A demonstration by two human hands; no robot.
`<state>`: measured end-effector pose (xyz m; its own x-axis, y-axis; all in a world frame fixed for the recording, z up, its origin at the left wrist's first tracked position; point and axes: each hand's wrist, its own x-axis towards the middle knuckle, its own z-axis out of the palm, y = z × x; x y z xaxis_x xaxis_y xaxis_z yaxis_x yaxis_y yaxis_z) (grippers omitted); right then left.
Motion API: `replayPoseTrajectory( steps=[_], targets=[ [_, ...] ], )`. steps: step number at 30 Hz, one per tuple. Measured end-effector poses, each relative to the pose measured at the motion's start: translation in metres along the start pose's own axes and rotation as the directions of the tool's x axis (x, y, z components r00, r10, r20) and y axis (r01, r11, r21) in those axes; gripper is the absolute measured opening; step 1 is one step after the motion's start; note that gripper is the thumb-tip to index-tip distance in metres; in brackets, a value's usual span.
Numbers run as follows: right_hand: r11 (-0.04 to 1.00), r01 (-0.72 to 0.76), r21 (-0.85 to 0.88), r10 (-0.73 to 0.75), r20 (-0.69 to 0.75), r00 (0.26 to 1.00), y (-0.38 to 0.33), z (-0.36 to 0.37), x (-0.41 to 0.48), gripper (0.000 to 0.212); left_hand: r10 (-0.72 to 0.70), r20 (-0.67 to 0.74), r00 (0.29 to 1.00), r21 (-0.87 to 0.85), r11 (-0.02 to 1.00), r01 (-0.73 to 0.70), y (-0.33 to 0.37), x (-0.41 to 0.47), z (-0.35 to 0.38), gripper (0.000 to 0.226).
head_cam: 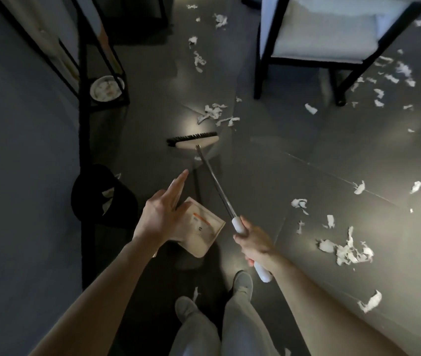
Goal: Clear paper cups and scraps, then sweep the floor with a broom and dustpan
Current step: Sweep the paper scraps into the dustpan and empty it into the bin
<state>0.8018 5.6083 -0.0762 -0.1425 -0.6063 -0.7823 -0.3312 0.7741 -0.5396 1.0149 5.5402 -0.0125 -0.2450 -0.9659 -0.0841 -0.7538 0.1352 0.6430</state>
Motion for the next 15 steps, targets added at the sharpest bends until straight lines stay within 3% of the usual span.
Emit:
replayPoseTrajectory(
  steps=[2,6,10,15],
  targets=[
    [0.997,-0.011,0.082,0.012,-0.02,1.0,0.004,-0.019,-0.007,0.06,0.044,0.06,0.997,0.049,0.998,-0.047,0.024,0.008,0.006,0.085],
    [0.972,-0.007,0.234,0.026,-0.078,0.997,0.01,-0.074,-0.022,0.057,0.063,0.089,0.994,0.084,0.994,-0.071,0.075,0.028,0.018,0.076],
    [0.951,0.02,0.31,0.027,-0.144,0.989,0.023,-0.144,-0.032,0.052,0.071,0.154,0.986,0.008,0.997,-0.073,0.137,0.055,0.031,0.069],
    [0.921,0.041,0.387,0.056,-0.237,0.97,0.06,-0.225,-0.05,0.041,0.175,0.189,0.966,0.028,0.983,-0.184,0.23,0.093,0.063,0.066]
  ],
)
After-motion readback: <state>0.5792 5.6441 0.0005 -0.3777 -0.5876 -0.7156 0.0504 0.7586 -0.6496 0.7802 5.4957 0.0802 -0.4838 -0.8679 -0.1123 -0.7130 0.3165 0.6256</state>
